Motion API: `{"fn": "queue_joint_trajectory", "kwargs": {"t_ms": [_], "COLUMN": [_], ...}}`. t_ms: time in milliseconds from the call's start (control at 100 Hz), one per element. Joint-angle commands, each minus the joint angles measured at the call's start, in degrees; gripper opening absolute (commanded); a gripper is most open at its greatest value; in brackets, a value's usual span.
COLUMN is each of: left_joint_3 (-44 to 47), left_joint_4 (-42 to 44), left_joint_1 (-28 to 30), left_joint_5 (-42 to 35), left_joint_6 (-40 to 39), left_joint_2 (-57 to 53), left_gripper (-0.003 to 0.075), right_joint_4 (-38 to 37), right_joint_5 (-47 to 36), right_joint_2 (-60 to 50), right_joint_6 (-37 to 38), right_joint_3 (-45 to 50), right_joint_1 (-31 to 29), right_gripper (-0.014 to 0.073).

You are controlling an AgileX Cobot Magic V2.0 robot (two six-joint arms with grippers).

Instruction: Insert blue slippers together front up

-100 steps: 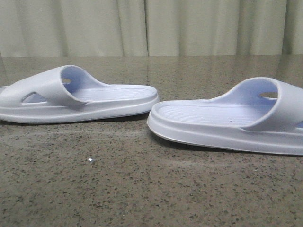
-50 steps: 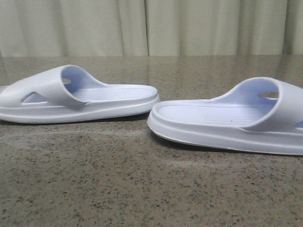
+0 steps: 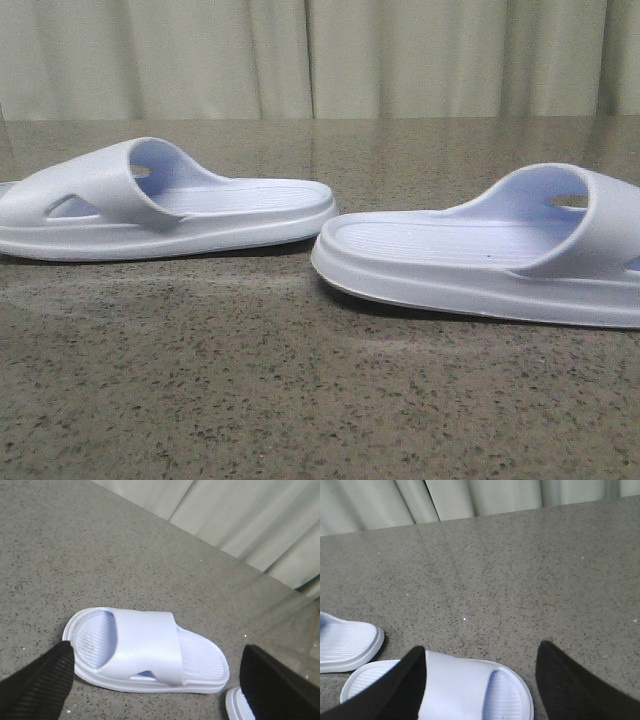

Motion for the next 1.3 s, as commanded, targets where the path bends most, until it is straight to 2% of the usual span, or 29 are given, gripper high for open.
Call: {"fn": "queue_joint_trajectory", "kwargs": {"t_ms": [0,510,930,1290], "left_joint_3": [-1.49,-1.59,-1.59,-1.59], "left_joint_4": [-2.60,-13.02,-19.23,-25.63], "left_joint_1": [-0.44,-0.44,-0.44,-0.44], "left_joint_5": [-5.77,-11.23,-13.16,-11.33], "left_joint_6": [-2.30,-2.30,-2.30,-2.30], "left_joint_2": [3.58,22.81,28.07,32.14], "left_gripper": [0.0599,0.0599,0.0599,0.0599], "right_joint_4": [0.37,0.37,0.37,0.37], "right_joint_5": [-5.11,-5.96,-6.34,-6.56], "right_joint_2": [0.75,0.75,0.75,0.75], "right_joint_6": [-0.19,-0.19,-0.19,-0.19], "right_joint_3": [-1.98,-1.98,-1.98,-1.98], "right_joint_1": [-0.45,-0.45,-0.45,-0.45], "right_gripper": [0.0410,0.0410,0.0410,0.0410]}}
